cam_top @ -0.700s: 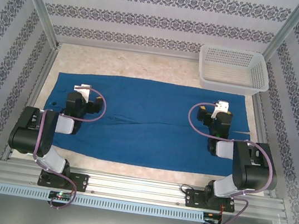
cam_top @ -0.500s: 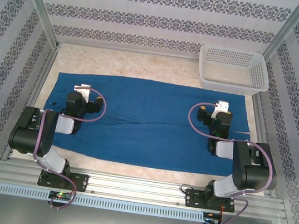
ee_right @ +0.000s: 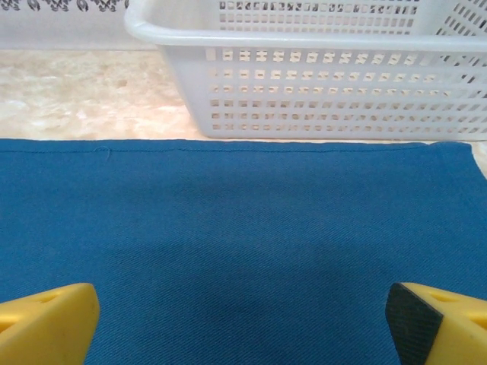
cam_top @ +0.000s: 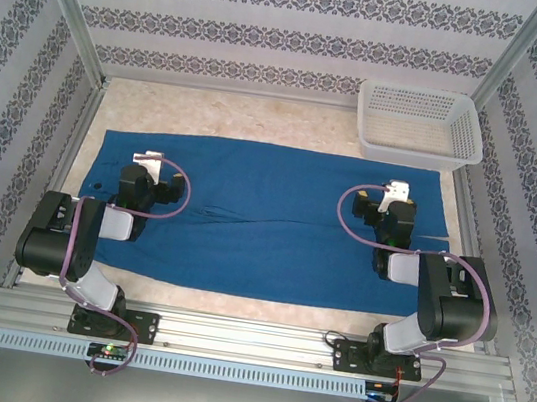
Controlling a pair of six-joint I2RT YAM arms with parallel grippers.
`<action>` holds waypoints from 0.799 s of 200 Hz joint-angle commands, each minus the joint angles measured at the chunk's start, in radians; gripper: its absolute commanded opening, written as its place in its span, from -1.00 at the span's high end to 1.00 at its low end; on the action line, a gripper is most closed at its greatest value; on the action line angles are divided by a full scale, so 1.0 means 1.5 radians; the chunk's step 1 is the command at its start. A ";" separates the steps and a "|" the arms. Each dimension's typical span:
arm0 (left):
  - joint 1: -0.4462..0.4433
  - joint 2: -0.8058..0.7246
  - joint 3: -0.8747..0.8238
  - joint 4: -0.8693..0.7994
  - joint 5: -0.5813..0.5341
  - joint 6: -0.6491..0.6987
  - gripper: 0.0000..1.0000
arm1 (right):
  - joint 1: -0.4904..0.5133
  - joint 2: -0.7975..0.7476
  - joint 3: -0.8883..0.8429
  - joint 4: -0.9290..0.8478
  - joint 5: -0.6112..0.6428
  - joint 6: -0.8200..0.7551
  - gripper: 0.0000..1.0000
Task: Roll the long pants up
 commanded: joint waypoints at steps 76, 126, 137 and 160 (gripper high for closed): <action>0.019 -0.087 0.284 -0.511 -0.222 -0.146 -1.00 | -0.028 -0.012 0.016 -0.006 -0.078 0.009 -0.95; 0.119 -0.218 0.343 -0.796 -0.143 -0.480 -1.00 | -0.030 -0.053 0.050 -0.087 -0.033 0.031 -0.74; 0.136 -0.255 0.356 -0.878 -0.173 -0.505 -1.00 | -0.040 -0.103 0.132 -0.283 0.015 0.055 -0.79; 0.193 -0.319 0.358 -1.020 -0.202 -0.576 -1.00 | -0.072 -0.151 0.253 -0.476 -0.016 0.132 -0.90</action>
